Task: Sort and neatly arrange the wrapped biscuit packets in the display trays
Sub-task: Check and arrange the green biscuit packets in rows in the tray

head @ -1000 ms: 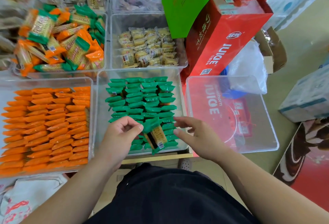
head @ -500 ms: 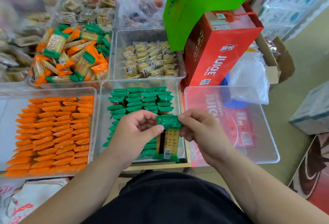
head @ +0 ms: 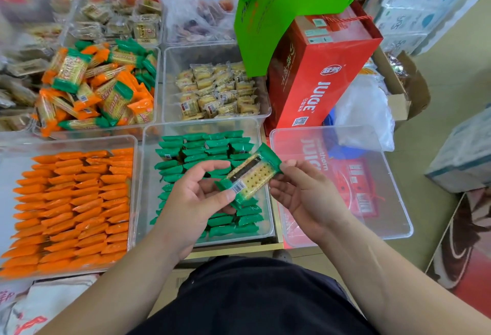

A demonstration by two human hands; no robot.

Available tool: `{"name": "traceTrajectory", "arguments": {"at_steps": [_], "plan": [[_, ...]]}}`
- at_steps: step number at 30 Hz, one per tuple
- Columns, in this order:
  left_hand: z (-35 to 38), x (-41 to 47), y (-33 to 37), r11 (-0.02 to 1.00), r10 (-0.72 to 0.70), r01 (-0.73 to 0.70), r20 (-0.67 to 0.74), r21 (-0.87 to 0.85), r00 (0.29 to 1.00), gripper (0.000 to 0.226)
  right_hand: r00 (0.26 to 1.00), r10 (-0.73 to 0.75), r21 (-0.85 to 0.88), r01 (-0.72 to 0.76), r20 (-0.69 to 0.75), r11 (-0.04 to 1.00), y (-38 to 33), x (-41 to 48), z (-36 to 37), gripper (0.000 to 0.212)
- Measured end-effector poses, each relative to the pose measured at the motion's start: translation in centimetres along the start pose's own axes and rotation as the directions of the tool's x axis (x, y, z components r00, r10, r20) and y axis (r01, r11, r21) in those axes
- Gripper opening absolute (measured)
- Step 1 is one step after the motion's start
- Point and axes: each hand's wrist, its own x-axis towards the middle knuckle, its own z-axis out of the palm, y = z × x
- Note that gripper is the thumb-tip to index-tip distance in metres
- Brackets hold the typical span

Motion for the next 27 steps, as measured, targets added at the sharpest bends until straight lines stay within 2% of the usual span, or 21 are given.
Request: {"name": "traceTrajectory", "arguments": {"at_steps": [3,6,9,11,14,15,17,19,20,23,25,27], "plan": [[0.0,-0.3,0.4,0.990,-0.017,0.015,-0.009,-0.142,1.000,0.027,0.997,-0.049,-0.183,0.059,0.056,0.981,0.0,-0.2,-0.4,0.017],[-0.2,-0.4,0.7,0.970,-0.001,0.013,0.049,-0.242,0.999,0.025,0.992,-0.026,-0.169,0.047,0.124,0.984,-0.2,-0.3,-0.7,0.021],[-0.5,-0.6,1.1,0.987,0.064,-0.050,0.086,-0.153,0.994,0.035,0.988,-0.012,-0.124,0.032,0.155,0.992,-0.3,-0.1,-0.8,0.021],[-0.7,-0.6,1.1,0.989,0.092,-0.080,0.089,-0.126,0.992,0.029,0.986,-0.012,-0.091,0.027,0.164,0.996,-0.2,0.1,-0.8,0.024],[-1.2,-0.7,1.2,0.988,0.133,-0.123,0.109,-0.096,0.985,0.034,0.978,0.001,0.001,-0.001,0.208,1.000,-0.4,0.4,-0.9,0.031],[-1.3,-0.7,1.2,0.989,0.138,-0.132,0.110,-0.061,0.984,0.033,0.975,-0.002,-0.007,0.003,0.224,1.000,-0.5,0.3,-1.0,0.031],[-1.5,-0.7,1.3,0.990,0.133,-0.136,0.091,0.030,0.987,0.022,0.973,-0.010,-0.138,0.043,0.230,0.989,-0.7,0.0,-0.9,0.022],[-1.5,-0.6,1.2,0.991,0.099,-0.100,0.014,0.084,0.995,0.007,0.982,-0.011,-0.308,0.070,0.188,0.949,-0.9,-0.4,-0.6,0.011],[-1.5,-0.4,0.9,0.994,0.075,-0.072,-0.032,0.088,0.997,0.013,0.988,-0.008,-0.356,0.063,0.154,0.932,-0.9,-0.4,-0.6,0.020],[-1.2,0.0,0.6,0.997,-0.075,0.073,-0.086,-0.025,0.994,0.026,0.997,0.050,-0.374,-0.022,0.066,0.927,-0.7,-0.2,-0.4,0.044],[-0.9,0.2,0.4,0.983,-0.168,0.159,-0.091,-0.095,0.982,0.025,0.996,0.081,-0.376,-0.065,0.027,0.924,-0.5,-0.1,-0.3,0.043],[-0.8,0.4,0.3,0.976,-0.201,0.190,-0.113,-0.101,0.973,0.021,0.997,0.080,-0.403,-0.070,0.008,0.913,-0.2,-0.1,-0.4,0.038]]}}
